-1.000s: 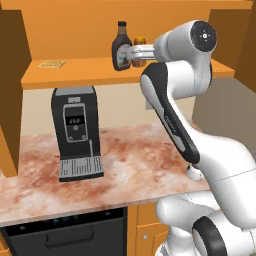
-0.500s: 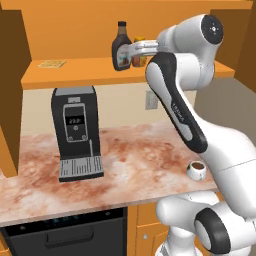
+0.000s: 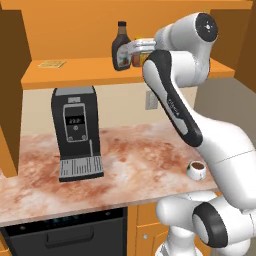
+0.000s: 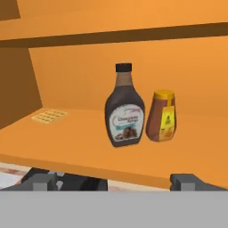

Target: Pick the syrup bottle and honey bottle from the cabinet and place them next to the mug.

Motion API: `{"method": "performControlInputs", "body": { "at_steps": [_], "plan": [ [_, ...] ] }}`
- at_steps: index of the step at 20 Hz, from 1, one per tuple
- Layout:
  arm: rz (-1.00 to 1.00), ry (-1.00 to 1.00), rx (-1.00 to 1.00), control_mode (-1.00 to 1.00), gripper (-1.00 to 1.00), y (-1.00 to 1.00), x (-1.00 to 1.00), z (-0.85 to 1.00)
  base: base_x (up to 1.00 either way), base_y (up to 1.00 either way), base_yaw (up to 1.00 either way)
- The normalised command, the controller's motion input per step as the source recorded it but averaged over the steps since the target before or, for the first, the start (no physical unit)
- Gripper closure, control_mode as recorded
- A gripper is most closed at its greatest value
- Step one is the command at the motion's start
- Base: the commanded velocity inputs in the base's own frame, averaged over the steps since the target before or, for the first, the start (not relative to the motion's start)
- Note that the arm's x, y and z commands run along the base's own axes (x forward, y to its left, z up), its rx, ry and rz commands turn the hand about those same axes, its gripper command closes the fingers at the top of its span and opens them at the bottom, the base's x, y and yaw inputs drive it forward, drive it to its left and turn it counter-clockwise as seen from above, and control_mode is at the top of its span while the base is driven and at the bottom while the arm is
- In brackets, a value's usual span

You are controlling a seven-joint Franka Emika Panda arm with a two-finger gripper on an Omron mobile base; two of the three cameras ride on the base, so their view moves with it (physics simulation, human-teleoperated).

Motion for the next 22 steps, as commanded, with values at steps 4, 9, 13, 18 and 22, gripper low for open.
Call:
{"method": "performControlInputs", "body": {
  "at_steps": [4, 9, 13, 18, 22],
  "plan": [
    [-0.24, 0.0, -0.02, -1.0, -1.0, 0.18, 0.07, 0.0, 0.0, 0.0, 0.0],
    [-0.35, 0.0, -0.05, -1.0, -1.0, 0.36, 0.0, 0.0, 0.0, 0.0, 0.0],
    [-0.3, 0.0, -0.03, -1.0, -1.0, 0.38, 0.01, 0.0, 0.0, 0.0, 0.0],
    [-0.26, 0.0, -0.02, -1.0, -1.0, 0.31, 0.02, 0.0, 0.0, 0.0, 0.0],
    [-0.19, 0.0, 0.0, -1.0, -1.0, 0.19, 0.0, 0.0, 0.0, 0.0, 0.0]
  ]
}}
